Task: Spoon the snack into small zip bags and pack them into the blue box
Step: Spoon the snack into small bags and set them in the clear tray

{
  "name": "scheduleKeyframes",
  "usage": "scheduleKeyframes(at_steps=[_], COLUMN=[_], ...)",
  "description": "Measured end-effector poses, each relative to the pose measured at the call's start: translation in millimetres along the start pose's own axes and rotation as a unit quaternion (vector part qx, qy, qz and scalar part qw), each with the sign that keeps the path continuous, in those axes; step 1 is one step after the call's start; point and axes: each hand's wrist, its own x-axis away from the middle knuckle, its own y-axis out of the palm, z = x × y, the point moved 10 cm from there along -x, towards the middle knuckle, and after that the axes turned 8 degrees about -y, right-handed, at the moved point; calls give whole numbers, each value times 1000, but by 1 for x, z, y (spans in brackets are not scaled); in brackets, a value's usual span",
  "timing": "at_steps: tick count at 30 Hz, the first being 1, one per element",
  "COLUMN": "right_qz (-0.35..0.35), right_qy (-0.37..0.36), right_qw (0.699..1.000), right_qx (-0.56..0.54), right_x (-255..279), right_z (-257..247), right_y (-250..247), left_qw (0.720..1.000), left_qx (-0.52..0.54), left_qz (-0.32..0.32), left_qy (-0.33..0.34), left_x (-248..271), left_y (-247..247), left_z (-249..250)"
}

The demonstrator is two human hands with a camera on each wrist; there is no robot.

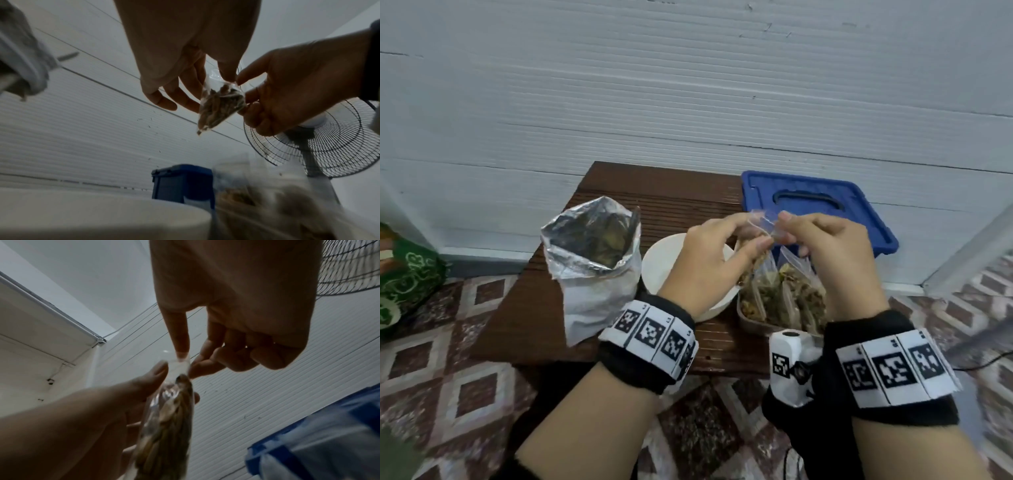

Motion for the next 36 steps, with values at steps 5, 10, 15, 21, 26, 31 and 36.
scheduleKeyframes(at_steps=[5, 10, 15, 21, 26, 31, 36], right_qz=[-36, -60, -32, -50, -19, 37, 109], right_qy=[30, 13, -18, -20, -25, -39, -36], right_qw=[999, 993, 982, 985, 983, 981, 972], right_qx=[9, 104, 185, 162, 179, 189, 206], right_x=[4, 6, 0, 3, -3, -11, -12], right_z=[11, 11, 10, 3, 3, -7, -11], right_y=[-15, -18, -26, -22, -34, -61, -97], left_qw=[999, 996, 997, 998, 997, 997, 994], left_qx=[-19, -74, -61, -54, -53, -37, -41], left_qz=[-24, -39, -35, -32, -44, -63, -71], left_qy=[14, 29, 30, 15, 17, -29, -69], left_x=[3, 4, 5, 4, 3, 1, 1], left_y=[27, 45, 45, 48, 53, 59, 61], left_z=[-8, -15, -12, -9, -8, -16, -33])
